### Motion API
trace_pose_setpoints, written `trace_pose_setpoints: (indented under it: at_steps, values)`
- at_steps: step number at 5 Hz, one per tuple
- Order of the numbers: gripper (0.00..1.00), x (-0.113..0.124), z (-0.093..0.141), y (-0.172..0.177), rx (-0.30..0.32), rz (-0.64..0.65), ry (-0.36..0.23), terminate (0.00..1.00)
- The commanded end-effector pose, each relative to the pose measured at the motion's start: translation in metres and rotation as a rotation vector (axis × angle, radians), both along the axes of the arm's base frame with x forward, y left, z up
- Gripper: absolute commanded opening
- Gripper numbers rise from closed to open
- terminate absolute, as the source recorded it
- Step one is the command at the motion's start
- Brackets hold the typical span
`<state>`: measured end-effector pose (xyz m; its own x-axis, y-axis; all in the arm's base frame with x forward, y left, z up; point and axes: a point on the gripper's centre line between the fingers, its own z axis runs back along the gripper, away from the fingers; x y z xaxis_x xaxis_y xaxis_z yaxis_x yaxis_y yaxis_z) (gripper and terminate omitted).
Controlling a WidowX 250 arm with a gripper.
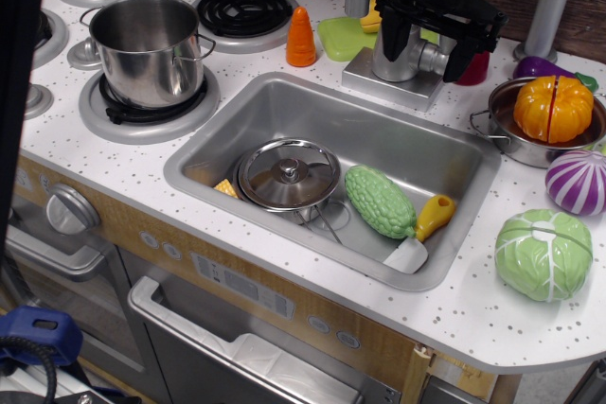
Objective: Turn lever vertical to front
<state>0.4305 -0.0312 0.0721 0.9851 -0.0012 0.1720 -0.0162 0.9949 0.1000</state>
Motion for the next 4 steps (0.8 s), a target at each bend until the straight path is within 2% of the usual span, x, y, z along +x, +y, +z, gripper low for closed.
trace_pose_setpoints:
  at_steps: [1,2,3,4]
  values:
    - [1.0,0.0,0.0,0.0,0.0,0.0,0.0,0.0]
    - [1.0,0.002,0.014,-0.001,0.068,-0.009,-0.052,0.0]
    - [1.0,0.005,0.033,-0.003,0.126,-0.034,-0.142,0.0]
    - [1.0,0.008,0.041,-0.006,0.098,-0.011,-0.269,0.0]
